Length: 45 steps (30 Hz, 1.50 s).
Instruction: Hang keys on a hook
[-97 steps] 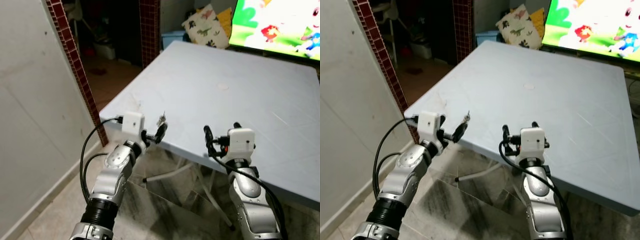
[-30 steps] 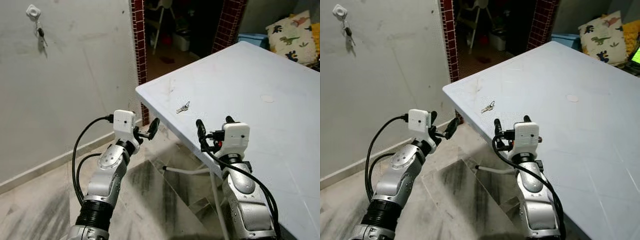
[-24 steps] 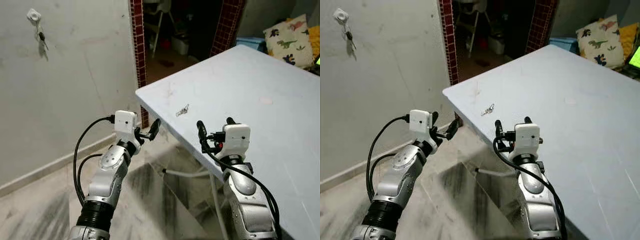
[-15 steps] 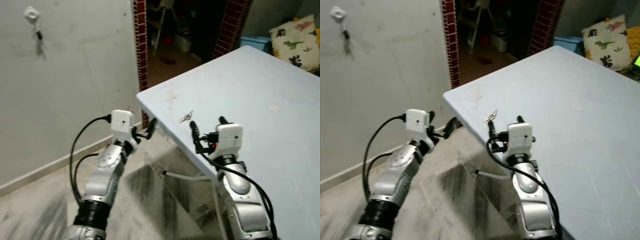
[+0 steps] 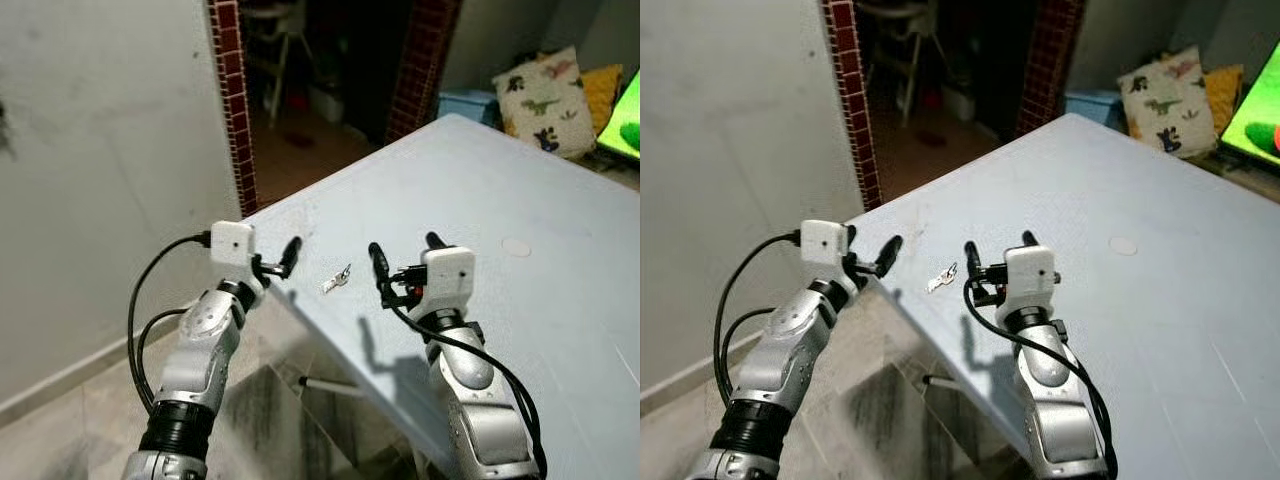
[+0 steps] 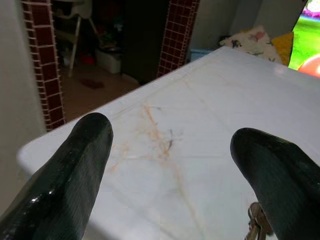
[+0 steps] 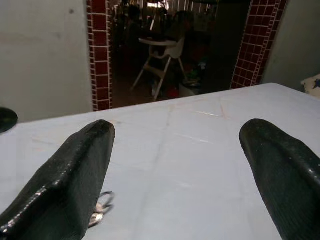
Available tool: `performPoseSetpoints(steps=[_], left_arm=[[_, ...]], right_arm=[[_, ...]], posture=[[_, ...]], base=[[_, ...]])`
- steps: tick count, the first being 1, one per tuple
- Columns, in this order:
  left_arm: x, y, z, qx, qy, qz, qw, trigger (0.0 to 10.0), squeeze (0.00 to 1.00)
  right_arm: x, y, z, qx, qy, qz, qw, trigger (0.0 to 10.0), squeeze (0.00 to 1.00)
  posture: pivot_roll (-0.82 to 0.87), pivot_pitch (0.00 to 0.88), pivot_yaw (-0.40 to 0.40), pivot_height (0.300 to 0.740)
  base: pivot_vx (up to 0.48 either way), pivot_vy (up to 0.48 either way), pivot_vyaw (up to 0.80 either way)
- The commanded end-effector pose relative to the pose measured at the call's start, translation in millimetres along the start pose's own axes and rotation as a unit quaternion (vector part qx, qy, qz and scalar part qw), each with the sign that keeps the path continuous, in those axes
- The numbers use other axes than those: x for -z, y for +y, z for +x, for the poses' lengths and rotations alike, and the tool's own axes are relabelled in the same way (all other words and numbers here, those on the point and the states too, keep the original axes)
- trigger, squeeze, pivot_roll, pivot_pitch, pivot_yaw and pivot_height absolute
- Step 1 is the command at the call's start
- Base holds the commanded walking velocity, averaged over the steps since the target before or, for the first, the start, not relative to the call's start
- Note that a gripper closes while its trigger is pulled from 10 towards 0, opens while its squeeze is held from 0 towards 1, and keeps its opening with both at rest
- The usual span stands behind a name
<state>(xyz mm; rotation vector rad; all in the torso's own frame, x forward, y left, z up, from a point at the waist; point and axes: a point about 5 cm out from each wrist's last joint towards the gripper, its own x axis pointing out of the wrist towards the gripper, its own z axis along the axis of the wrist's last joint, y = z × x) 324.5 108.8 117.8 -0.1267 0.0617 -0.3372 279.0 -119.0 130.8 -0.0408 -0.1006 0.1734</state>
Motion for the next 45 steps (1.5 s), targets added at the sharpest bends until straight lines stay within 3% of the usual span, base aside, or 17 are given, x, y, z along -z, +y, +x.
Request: performPoseSetpoints(steps=[1,7,12,17,24,28,38,39,40,41,42,45], left_arm=[[6.0,-4.1,-2.8,0.002,0.015,0.012,1.000,10.0,0.00],[21.3,3.5,-19.5,0.003,0.048,0.039,0.998,10.0,0.00],[34.4,17.1,-41.5,-0.007,0.071,0.061,0.996,10.0,0.00],[37.7,22.8,-50.7,-0.014,0.079,0.070,0.994,10.0,0.00],[34.5,24.4,-53.0,-0.018,0.080,0.073,0.994,10.0,0.00],[33.5,17.6,-50.9,-0.001,0.082,0.070,0.994,10.0,0.00],[35.5,7.7,-50.5,0.036,0.095,0.064,0.993,10.0,0.00],[35.2,7.0,-50.2,0.037,0.095,0.063,0.993,10.0,0.00],[35.0,6.6,-50.0,0.037,0.095,0.063,0.993,10.0,0.00],[35.0,6.6,-50.0,0.037,0.095,0.063,0.993,10.0,0.00],[33.8,5.4,-49.2,0.039,0.095,0.061,0.993,10.0,0.00],[32.9,4.9,-49.0,0.040,0.094,0.060,0.993,10.0,0.00]], right_arm=[[4.3,-4.3,-2.5,0.005,0.013,0.003,1.000,10.0,0.00],[10.2,2.1,-2.3,-0.012,0.034,0.021,0.999,10.0,0.00],[25.3,19.1,-3.4,-0.062,0.078,0.048,0.994,10.0,0.00],[37.0,28.7,0.5,-0.066,0.104,0.076,0.989,10.0,0.00],[54.2,34.3,13.9,-0.040,0.131,0.097,0.986,10.0,0.00],[59.3,39.7,23.6,-0.038,0.139,0.106,0.984,10.0,0.00],[71.7,33.6,34.8,0.006,0.157,0.113,0.981,10.0,0.00],[74.2,35.7,36.4,0.010,0.163,0.116,0.980,8.9,0.00],[75.0,36.9,37.4,0.012,0.164,0.116,0.980,7.0,0.00],[75.0,36.9,37.4,0.012,0.164,0.116,0.980,7.0,0.00],[74.1,43.3,41.8,0.010,0.162,0.119,0.979,1.5,0.00],[72.1,47.9,44.8,0.005,0.159,0.122,0.980,1.6,0.00]], posture=[[0.05,0.000,-0.007,0.740],[0.06,0.000,-0.008,0.740],[0.08,0.000,-0.017,0.740],[0.11,0.000,-0.022,0.740],[0.15,0.000,-0.018,0.740],[0.15,0.000,-0.012,0.740],[0.16,0.000,-0.011,0.740],[0.17,0.000,-0.012,0.740],[0.17,0.000,-0.012,0.740],[0.17,0.000,-0.012,0.740],[0.17,0.000,-0.012,0.740],[0.17,0.000,-0.012,0.740]], base=[[0.000,0.000,0.00],[0.000,0.000,0.00],[0.000,0.000,0.00],[0.000,0.000,0.00],[0.000,0.000,0.00],[0.000,0.000,0.00],[0.000,0.000,0.00],[0.000,0.000,0.00],[0.000,0.000,0.00],[0.000,0.000,0.00],[0.000,0.000,0.00],[0.000,0.000,0.00]])
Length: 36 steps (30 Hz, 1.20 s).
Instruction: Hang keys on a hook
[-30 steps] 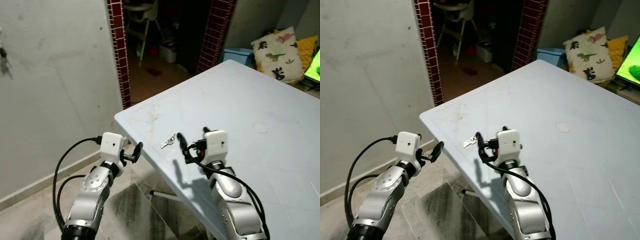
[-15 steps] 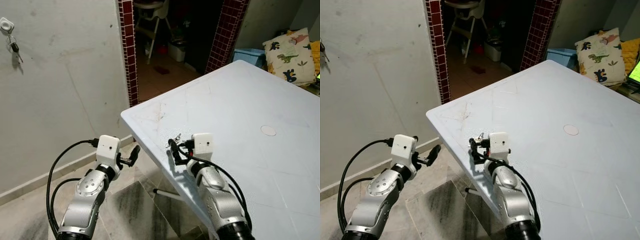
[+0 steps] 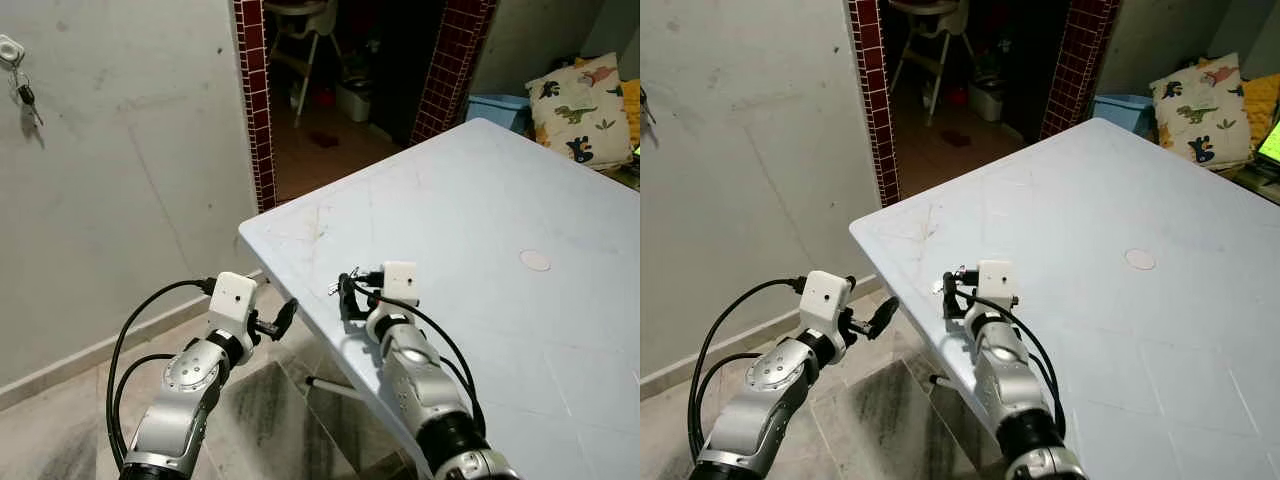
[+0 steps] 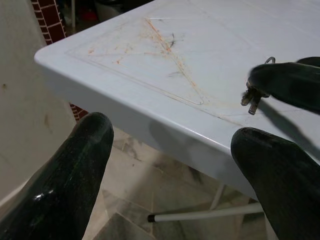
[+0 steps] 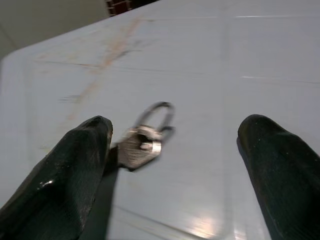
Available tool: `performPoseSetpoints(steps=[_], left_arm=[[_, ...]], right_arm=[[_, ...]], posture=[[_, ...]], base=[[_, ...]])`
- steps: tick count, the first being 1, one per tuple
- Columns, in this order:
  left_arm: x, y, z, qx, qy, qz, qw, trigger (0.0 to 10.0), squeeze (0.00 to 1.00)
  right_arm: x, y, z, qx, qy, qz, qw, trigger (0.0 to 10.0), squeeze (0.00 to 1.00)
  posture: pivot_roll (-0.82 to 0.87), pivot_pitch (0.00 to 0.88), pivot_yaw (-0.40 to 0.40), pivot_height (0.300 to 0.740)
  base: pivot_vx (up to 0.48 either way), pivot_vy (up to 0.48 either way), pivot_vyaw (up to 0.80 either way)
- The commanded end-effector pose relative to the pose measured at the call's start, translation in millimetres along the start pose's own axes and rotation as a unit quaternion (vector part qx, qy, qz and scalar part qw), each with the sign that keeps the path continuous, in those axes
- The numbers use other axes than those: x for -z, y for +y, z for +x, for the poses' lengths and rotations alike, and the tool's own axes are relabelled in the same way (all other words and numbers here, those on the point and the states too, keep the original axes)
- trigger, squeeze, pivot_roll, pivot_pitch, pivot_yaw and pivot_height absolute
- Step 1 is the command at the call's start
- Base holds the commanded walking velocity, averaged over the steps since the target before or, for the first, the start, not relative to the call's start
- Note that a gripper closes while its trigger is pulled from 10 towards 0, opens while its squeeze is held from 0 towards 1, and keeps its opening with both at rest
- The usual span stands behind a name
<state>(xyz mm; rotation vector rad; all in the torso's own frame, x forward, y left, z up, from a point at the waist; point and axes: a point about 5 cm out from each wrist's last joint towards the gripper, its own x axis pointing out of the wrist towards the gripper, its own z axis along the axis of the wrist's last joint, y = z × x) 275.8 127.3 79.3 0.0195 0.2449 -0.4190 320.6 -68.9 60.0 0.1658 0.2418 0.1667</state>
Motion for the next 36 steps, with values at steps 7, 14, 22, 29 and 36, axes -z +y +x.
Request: performPoseSetpoints(steps=[7,14,22,29,36], left_arm=[[-7.8,-2.5,0.5,0.011,-0.010,0.002,1.000,10.0,0.00],[-6.9,-8.1,0.8,0.037,-0.003,0.003,0.999,10.0,0.00],[-2.6,-15.6,-0.6,0.066,0.010,0.002,0.998,10.0,0.00],[-1.5,-17.3,-0.6,0.071,0.015,0.001,0.997,10.0,0.00],[-2.0,-18.6,1.0,0.073,0.012,0.001,0.997,10.0,0.00]], right_arm=[[-3.8,12.1,6.2,-0.014,-0.006,0.015,1.000,1.1,0.00],[-1.0,11.4,7.2,-0.003,-0.008,0.017,1.000,0.0,0.00],[0.9,12.0,6.3,0.001,-0.016,0.013,1.000,0.0,0.00],[3.1,24.1,3.7,-0.038,-0.021,0.007,0.999,10.0,0.00],[9.3,33.6,-1.2,-0.077,-0.024,-0.014,0.997,0.0,0.00]], posture=[[0.18,0.000,-0.017,0.740],[0.17,0.000,-0.019,0.740],[0.17,0.000,-0.021,0.740],[0.16,0.000,-0.021,0.740],[0.16,0.000,-0.024,0.740]], base=[[0.000,0.000,0.00],[0.000,0.000,0.00],[0.000,0.000,0.00],[0.000,0.000,0.00],[0.000,0.000,0.00]])
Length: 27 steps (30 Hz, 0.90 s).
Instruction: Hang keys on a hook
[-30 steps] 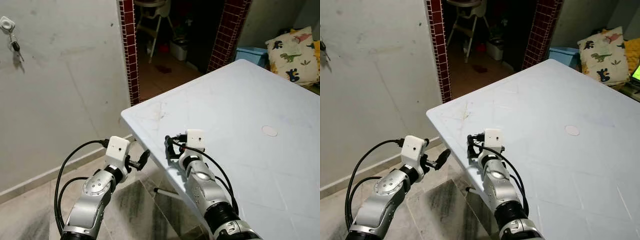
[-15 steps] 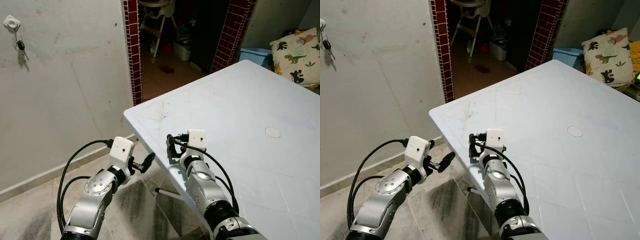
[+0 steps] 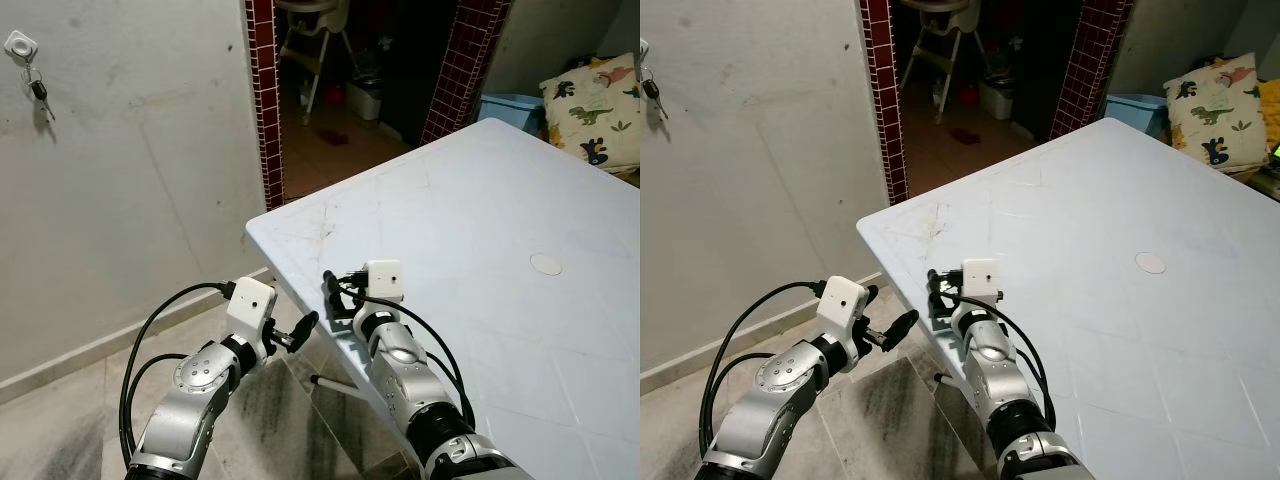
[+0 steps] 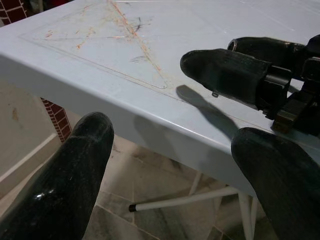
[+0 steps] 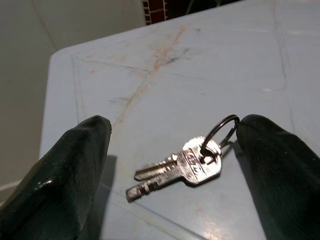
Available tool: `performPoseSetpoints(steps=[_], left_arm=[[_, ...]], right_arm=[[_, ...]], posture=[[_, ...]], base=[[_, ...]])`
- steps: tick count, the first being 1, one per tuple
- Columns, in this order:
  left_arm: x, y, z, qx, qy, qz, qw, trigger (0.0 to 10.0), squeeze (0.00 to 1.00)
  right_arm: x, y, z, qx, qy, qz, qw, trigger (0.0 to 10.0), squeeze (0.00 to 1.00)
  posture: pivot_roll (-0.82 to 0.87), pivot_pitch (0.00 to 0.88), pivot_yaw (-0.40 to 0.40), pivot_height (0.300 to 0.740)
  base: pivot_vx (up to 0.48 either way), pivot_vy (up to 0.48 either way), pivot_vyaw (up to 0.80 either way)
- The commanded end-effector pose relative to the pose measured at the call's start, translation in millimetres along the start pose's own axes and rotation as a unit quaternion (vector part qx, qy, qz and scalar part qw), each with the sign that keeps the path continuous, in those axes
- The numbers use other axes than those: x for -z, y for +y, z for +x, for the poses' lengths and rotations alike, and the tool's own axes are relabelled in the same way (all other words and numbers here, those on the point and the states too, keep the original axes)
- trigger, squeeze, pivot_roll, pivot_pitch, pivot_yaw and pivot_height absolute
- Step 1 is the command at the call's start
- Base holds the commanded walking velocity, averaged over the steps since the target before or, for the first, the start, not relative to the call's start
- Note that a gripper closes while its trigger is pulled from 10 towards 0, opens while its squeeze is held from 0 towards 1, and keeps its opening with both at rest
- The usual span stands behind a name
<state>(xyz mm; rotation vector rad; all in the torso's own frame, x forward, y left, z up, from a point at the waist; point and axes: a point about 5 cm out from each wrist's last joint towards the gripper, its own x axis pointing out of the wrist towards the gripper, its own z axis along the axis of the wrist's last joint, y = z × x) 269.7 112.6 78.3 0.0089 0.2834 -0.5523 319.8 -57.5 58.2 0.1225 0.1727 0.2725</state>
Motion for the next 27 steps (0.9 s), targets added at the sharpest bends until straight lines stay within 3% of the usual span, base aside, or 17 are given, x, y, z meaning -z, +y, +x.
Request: performPoseSetpoints(steps=[1,15,16,17,20,24,25,26,27], left_arm=[[-3.6,-2.6,0.9,0.006,-0.007,0.002,1.000,10.0,0.00],[-5.0,-2.3,2.2,0.003,-0.013,0.001,1.000,10.0,0.00],[-5.3,-2.3,2.3,0.003,-0.013,0.001,1.000,10.0,0.00],[-5.8,-2.2,2.4,0.003,-0.014,0.001,1.000,10.0,0.00],[-5.8,-2.1,2.6,0.003,-0.014,0.002,1.000,10.0,0.00],[-6.2,-1.8,3.2,0.002,-0.013,0.003,1.000,10.0,0.00],[-6.4,-1.8,3.4,0.002,-0.014,0.003,1.000,10.0,0.00],[-6.6,-1.9,3.7,0.002,-0.015,0.003,1.000,10.0,0.00],[-6.7,-2.0,3.9,0.002,-0.015,0.002,1.000,10.0,0.00]], right_arm=[[4.4,23.8,-1.2,-0.030,0.001,0.008,1.000,0.0,0.00],[7.7,15.3,-2.8,-0.017,0.002,-0.046,0.999,0.0,0.00],[7.7,15.0,-2.7,-0.016,0.002,-0.050,0.999,5.5,0.00],[7.9,14.0,-2.6,-0.013,0.004,-0.052,0.999,8.6,0.00],[9.4,11.9,-2.7,-0.007,0.010,-0.059,0.998,10.0,0.00],[12.3,8.0,-3.4,0.003,0.018,-0.067,0.998,10.0,0.00],[12.8,6.6,-3.7,0.008,0.019,-0.068,0.997,7.8,0.00],[13.4,5.2,-4.0,0.012,0.020,-0.069,0.997,0.1,0.00],[13.6,4.1,-4.2,0.015,0.019,-0.070,0.997,0.0,0.00]], posture=[[0.16,0.000,-0.024,0.740],[0.16,0.000,-0.026,0.740],[0.16,0.000,-0.025,0.740],[0.16,0.000,-0.024,0.740],[0.16,0.000,-0.023,0.740],[0.16,0.000,-0.022,0.740],[0.16,0.000,-0.022,0.740],[0.16,0.000,-0.022,0.740],[0.16,0.000,-0.022,0.740]], base=[[0.000,0.000,0.00],[0.000,0.000,0.00],[0.000,0.000,0.00],[0.000,0.000,0.00],[0.000,0.000,0.00],[0.000,0.000,0.00],[0.000,0.000,0.00],[0.000,0.000,0.00],[0.000,0.000,0.00]])
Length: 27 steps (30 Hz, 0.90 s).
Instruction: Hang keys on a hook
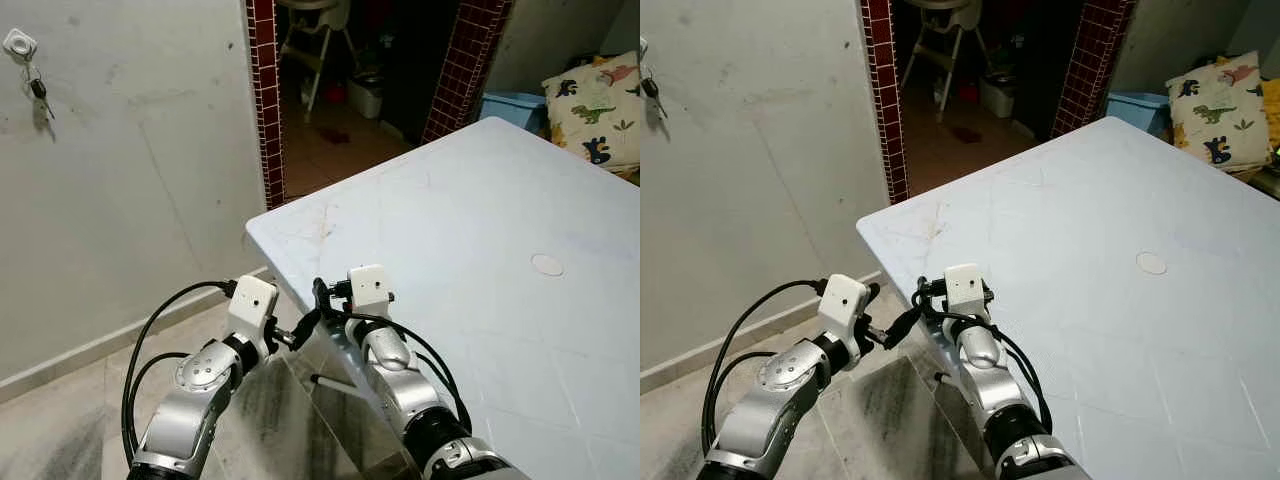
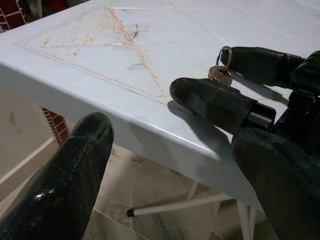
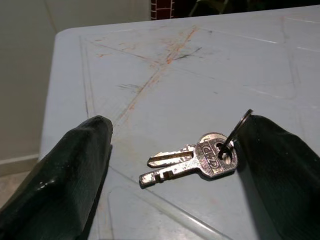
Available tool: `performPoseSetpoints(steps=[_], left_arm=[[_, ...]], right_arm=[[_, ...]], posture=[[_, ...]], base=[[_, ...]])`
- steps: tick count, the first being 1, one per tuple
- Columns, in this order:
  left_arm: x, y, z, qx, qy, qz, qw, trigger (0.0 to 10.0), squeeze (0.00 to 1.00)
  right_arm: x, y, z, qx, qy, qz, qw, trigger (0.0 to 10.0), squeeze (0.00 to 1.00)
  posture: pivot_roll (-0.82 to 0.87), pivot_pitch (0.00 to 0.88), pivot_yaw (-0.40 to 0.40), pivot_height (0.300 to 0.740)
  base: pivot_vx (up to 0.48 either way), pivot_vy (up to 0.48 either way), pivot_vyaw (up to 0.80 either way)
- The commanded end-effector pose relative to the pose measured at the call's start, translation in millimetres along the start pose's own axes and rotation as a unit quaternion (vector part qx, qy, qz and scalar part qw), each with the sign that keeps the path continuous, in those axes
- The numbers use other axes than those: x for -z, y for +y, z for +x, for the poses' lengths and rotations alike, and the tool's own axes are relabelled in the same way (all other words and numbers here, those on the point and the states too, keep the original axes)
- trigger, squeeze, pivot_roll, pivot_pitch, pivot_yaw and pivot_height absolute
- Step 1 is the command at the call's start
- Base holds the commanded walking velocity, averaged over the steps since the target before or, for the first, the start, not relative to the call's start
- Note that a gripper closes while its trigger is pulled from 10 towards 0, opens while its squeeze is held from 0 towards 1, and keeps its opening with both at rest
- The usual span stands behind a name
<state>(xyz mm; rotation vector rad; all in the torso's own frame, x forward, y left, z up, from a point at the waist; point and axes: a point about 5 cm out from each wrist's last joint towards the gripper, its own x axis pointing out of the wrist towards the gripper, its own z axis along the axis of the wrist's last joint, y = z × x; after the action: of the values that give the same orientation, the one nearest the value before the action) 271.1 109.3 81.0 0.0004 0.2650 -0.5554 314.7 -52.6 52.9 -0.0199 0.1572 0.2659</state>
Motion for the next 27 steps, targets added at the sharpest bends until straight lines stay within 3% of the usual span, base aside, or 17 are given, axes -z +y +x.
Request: performPoseSetpoints(steps=[1,6,7,8,9,27], left_arm=[[-3.6,0.2,2.1,0.000,-0.006,0.004,1.000,10.0,0.00],[-4.0,-0.2,3.0,0.000,-0.006,0.003,1.000,10.0,0.00],[-3.9,-0.3,3.0,0.000,-0.006,0.003,1.000,10.0,0.00],[-3.8,-0.2,3.0,0.000,-0.006,0.003,1.000,10.0,0.00],[-3.8,-0.2,3.1,0.000,-0.006,0.003,1.000,10.0,0.00],[-4.0,1.4,2.7,-0.001,-0.004,-0.008,1.000,10.0,0.00]], right_arm=[[7.2,-0.9,-1.7,0.007,0.017,0.003,1.000,0.0,0.00],[8.6,-5.1,-1.7,0.017,0.022,0.000,1.000,0.0,0.00],[9.2,-6.1,-1.9,0.019,0.024,-0.001,1.000,3.2,0.00],[9.9,-6.9,-2.1,0.020,0.026,-0.002,0.999,7.8,0.00],[10.4,-7.6,-2.2,0.021,0.028,-0.002,0.999,10.0,0.00],[11.2,-16.1,-2.7,0.040,0.029,0.000,0.999,10.0,0.00]], posture=[[0.16,0.000,-0.022,0.740],[0.16,0.000,-0.022,0.740],[0.16,0.000,-0.021,0.740],[0.16,0.000,-0.020,0.740],[0.16,0.000,-0.019,0.740],[0.16,0.000,-0.014,0.740]], base=[[0.000,0.000,0.00],[0.000,0.000,0.00],[0.000,0.000,0.00],[0.000,0.000,0.00],[0.000,0.000,0.00],[0.000,0.033,0.00]])
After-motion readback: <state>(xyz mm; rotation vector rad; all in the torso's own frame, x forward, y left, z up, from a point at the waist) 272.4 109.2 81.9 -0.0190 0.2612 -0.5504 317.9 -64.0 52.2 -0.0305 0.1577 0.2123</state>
